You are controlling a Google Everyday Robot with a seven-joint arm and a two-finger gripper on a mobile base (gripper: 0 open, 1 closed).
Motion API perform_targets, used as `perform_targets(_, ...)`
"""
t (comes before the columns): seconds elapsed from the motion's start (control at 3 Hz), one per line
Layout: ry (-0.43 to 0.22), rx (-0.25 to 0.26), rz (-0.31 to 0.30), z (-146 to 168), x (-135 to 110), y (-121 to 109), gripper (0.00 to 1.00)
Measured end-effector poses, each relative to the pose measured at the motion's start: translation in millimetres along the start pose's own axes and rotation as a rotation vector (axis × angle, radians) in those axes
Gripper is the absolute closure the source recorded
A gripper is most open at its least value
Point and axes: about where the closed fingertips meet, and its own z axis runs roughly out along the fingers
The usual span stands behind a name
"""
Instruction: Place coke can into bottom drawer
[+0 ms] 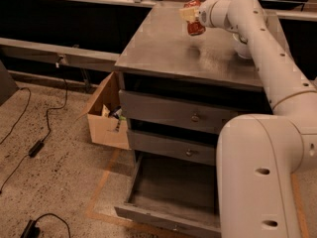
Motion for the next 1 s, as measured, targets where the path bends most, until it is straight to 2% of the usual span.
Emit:
perform_targets(0.33,-0.072,-0.189,0.031,-30.9,-18.4,42.7,1.0)
perform_targets(0.67,-0.144,-0.364,0.057,-67.5,-32.7,89.1,1.0)
perform_targets(1.0,-0.192,-0.463,0.032,-102.4,-30.0,118.4,1.0)
